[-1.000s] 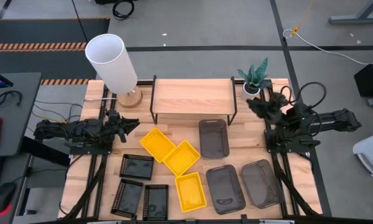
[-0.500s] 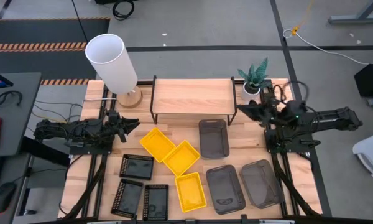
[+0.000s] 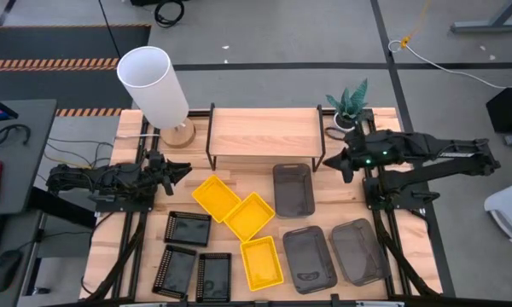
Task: Stack baskets on shelf by color
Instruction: Stack the bottom right transparent black bin on top of the bottom left black bin
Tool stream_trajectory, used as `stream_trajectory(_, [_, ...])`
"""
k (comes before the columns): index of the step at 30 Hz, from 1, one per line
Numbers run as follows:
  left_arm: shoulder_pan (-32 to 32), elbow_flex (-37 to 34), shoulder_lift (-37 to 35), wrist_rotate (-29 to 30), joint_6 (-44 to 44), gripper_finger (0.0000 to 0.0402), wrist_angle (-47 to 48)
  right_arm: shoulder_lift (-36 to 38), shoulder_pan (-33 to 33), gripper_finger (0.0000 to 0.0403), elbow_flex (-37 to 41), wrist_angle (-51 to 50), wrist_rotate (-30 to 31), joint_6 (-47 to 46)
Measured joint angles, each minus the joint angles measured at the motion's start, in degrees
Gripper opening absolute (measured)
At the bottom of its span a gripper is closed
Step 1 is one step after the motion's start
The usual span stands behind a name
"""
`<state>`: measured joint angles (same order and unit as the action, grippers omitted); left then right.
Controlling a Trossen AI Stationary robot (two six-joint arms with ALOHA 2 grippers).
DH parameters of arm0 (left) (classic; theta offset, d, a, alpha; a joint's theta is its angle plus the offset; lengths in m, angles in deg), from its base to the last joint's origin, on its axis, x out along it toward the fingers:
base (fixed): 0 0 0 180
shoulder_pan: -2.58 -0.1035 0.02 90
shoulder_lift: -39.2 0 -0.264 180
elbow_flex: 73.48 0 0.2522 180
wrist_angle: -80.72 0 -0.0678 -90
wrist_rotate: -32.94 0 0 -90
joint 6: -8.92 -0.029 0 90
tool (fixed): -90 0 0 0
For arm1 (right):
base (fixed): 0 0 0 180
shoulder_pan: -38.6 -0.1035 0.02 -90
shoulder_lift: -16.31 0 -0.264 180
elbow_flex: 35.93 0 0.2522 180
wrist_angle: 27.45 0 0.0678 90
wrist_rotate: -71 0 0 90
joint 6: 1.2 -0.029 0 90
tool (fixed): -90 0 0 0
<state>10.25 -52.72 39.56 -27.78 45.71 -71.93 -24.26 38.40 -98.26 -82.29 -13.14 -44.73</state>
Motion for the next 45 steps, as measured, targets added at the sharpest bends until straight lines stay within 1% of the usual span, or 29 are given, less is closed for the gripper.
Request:
stream_trajectory(6, [0.0, 0.0, 0.0, 0.0, 0.0, 0.0117, 0.0, -6.2, 0.1, 0.0009, -4.4, -15.2, -8.4, 1.7])
stream_trajectory(11, [0.0, 0.0, 0.0, 0.0, 0.0, 0.0117, 0.0, -10.7, -0.2, 0.0023, -6.1, -23.2, -17.1, 3.3])
stream_trajectory(15, [0.0, 0.0, 0.0, 0.0, 0.0, 0.0117, 0.0, -14.2, -0.9, 0.0052, -6.1, -26.6, -21.0, 6.2])
stream_trajectory(21, [0.0, 0.0, 0.0, 0.0, 0.0, 0.0117, 0.0, -19.4, -1.0, 0.0117, -6.1, -30.1, -26.8, 11.4])
stream_trajectory(24, [0.0, 0.0, 0.0, 0.0, 0.0, 0.0117, 0.0, -21.9, -2.3, 0.0142, -6.2, -30.7, -25.7, 13.7])
stream_trajectory(27, [0.0, 0.0, 0.0, 0.0, 0.0, 0.0117, 0.0, -24.7, -4.3, 0.016, -6.2, -30.8, -24.1, 15.8])
stream_trajectory(31, [0.0, 0.0, 0.0, 0.0, 0.0, 0.0117, 0.0, -28.0, -8.0, 0.0174, -6.2, -31.6, -25.3, 17.1])
stream_trajectory(34, [0.0, 0.0, 0.0, 0.0, 0.0, 0.0117, 0.0, -29.9, -11.4, 0.0182, -6.2, -31.7, -24.7, 18.2])
stream_trajectory(41, [0.0, 0.0, 0.0, 0.0, 0.0, 0.0117, 0.0, -34.3, -17.9, 0.0192, -6.2, -30.6, -19.0, 18.2])
stream_trajectory(45, [0.0, 0.0, 0.0, 0.0, 0.0, 0.0117, 0.0, -36.2, -20.1, 0.0192, -6.1, -28.1, -18.8, 19.5])
